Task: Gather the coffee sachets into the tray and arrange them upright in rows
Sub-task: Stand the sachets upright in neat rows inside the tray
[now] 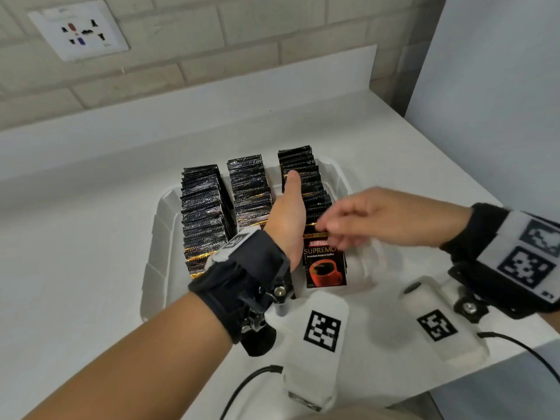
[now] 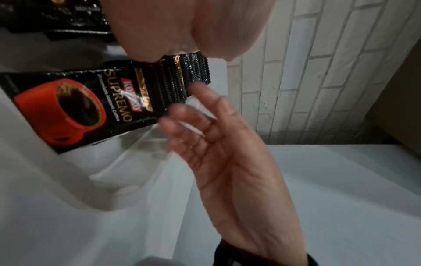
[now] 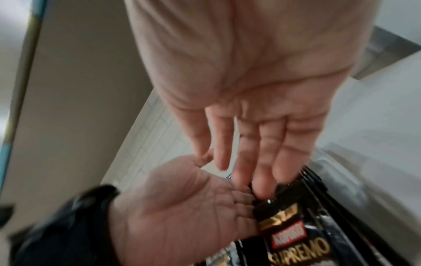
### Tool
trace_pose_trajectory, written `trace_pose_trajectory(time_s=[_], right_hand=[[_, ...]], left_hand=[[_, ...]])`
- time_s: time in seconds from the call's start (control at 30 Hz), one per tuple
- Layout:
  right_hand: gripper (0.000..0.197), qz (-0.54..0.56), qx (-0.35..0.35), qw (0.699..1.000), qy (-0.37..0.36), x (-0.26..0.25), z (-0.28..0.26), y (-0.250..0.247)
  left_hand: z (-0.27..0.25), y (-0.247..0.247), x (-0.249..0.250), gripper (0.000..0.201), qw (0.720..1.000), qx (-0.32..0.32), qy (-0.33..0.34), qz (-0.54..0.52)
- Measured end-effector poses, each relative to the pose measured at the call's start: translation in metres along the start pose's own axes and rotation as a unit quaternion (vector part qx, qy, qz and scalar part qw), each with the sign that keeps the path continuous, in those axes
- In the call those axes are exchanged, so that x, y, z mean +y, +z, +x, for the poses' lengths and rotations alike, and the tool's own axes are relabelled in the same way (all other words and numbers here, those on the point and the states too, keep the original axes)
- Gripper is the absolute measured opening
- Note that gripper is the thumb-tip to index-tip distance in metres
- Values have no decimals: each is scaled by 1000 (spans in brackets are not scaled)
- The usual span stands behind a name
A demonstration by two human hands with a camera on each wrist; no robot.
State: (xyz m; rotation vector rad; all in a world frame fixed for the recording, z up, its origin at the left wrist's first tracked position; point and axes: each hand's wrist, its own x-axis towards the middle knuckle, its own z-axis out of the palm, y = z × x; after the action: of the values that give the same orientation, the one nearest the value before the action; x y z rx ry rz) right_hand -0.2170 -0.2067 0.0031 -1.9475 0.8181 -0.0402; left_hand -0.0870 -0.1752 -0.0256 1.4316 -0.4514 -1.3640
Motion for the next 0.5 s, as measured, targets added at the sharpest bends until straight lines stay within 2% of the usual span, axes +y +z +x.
trace_pose_trajectory(time_s=[0.07,0.13,0.17,0.27,0.37,0.43,0.5], right_hand=[[19,87,103,991,4,0,3,-4],[14,169,158,973,16,0,8,-4],[15,212,156,964,30,-2,10,-2],[41,313,116,940,69,-8,16,5],[40,372,108,918,82,-10,22,8],[28,392,94,910,100,-11,26,10],[32,422,86,896,107,-10,31,12]], left_hand=[[2,0,-3,49,1000,-13,5,-11],[0,1,-4,53,1000,-20,10,-22],[-1,2,-4,54,999,-22,10,-28],[-1,2,-4,53,998,-27,14,-54],[4,2,-9,51,998,-19,12,-56],[8,2,-12,51,998,-13,16,-56],[10,4,-13,55,996,8,12,-87]])
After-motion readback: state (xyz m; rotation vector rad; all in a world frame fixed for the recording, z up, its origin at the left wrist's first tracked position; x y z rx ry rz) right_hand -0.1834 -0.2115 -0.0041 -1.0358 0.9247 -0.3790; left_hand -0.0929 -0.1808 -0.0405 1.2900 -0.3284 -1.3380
